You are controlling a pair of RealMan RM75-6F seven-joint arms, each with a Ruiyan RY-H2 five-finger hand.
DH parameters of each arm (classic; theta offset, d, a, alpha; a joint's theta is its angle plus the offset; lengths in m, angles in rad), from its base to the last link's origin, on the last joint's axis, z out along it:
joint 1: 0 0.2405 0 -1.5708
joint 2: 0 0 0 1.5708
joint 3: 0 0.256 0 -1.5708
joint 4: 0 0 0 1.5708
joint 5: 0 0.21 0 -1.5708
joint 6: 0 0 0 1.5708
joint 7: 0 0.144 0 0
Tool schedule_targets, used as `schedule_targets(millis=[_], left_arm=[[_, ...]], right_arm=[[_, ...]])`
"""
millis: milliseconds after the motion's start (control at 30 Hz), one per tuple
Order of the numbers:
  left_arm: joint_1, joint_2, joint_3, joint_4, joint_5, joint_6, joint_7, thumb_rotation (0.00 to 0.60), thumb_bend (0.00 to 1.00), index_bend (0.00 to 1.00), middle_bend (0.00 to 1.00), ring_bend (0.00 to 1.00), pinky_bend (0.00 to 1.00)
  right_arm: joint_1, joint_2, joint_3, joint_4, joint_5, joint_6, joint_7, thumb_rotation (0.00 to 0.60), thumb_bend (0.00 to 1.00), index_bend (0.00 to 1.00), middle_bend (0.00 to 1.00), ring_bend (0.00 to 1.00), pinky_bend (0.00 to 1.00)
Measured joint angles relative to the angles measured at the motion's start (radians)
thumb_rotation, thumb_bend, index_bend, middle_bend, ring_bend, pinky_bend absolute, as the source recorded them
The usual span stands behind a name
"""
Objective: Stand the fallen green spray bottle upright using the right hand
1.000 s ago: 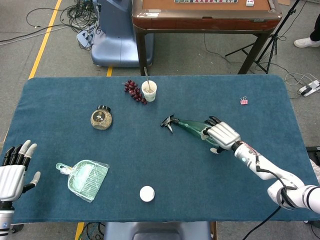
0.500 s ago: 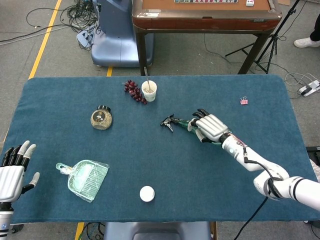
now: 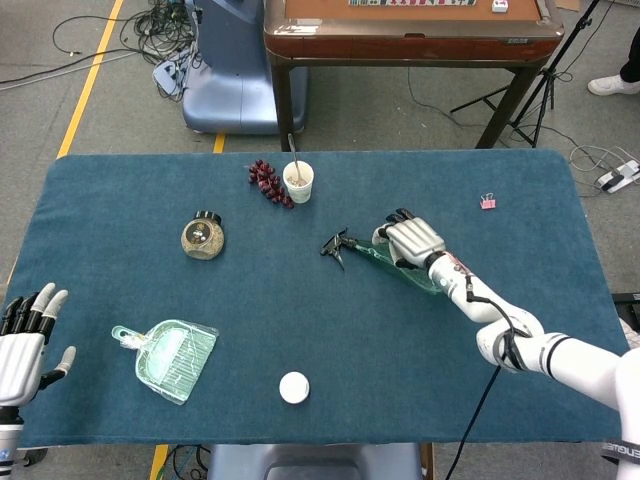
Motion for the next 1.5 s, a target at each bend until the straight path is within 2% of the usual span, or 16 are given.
schedule_targets(millis=[400,700,800,967,1067,1133,1200,1333,1500], left_arm=[[0.001,-0.002,-0.002,0.009,-0.006,-0.002,-0.002,0.600,0.38,0.00,0.00,0.00,0.00],[0.002,-0.005,-0.003,0.012,-0.010,-0.004,0.000,0.600,0.38,0.00,0.00,0.00,0.00],[0.000,-0.006,-0.004,0.012,-0.011,-0.006,0.002,0.600,0.38,0.00,0.00,0.00,0.00],[0.001,-0.006,-0.004,0.014,-0.011,-0.005,0.000,0.600,0.38,0.00,0.00,0.00,0.00],[0.003,-0.006,-0.003,0.015,-0.011,-0.004,-0.003,0.600,0.38,0.00,0.00,0.00,0.00],[0.003,-0.006,-0.003,0.016,-0.012,-0.004,-0.004,0.600,0.38,0.00,0.00,0.00,0.00],[0.004,-0.006,-0.003,0.017,-0.012,-0.003,-0.006,0.600,0.38,0.00,0.00,0.00,0.00],[0.006,-0.007,-0.002,0.022,-0.010,-0.001,-0.014,0.600,0.38,0.00,0.00,0.00,0.00],[0.009,-0.008,-0.001,0.028,-0.009,0.000,-0.023,0.600,0.38,0.00,0.00,0.00,0.00]], right_arm=[[0.063,-0.090,-0.011,0.109,0.150,-0.090,-0.067,0.600,0.97,0.30,0.29,0.09,0.00],[0.064,-0.067,0.000,0.009,0.085,-0.106,-0.030,0.600,0.97,0.30,0.29,0.09,0.00],[0.058,-0.051,0.009,-0.037,0.037,-0.106,-0.005,0.600,0.93,0.30,0.29,0.09,0.00],[0.046,-0.024,0.013,-0.116,-0.055,-0.100,0.027,0.600,0.80,0.30,0.29,0.09,0.00],[0.039,-0.012,0.008,-0.143,-0.105,-0.083,0.031,0.600,0.48,0.30,0.29,0.09,0.00],[0.035,-0.010,0.004,-0.147,-0.121,-0.063,0.026,0.600,0.22,0.30,0.29,0.09,0.00],[0.031,-0.012,0.001,-0.144,-0.131,-0.035,0.008,0.600,0.12,0.30,0.29,0.09,0.00],[0.023,-0.026,-0.008,-0.126,-0.135,0.030,-0.081,0.597,0.04,0.30,0.28,0.09,0.00],[0.017,-0.051,-0.022,-0.113,-0.088,0.100,-0.267,0.592,0.03,0.30,0.28,0.09,0.00]])
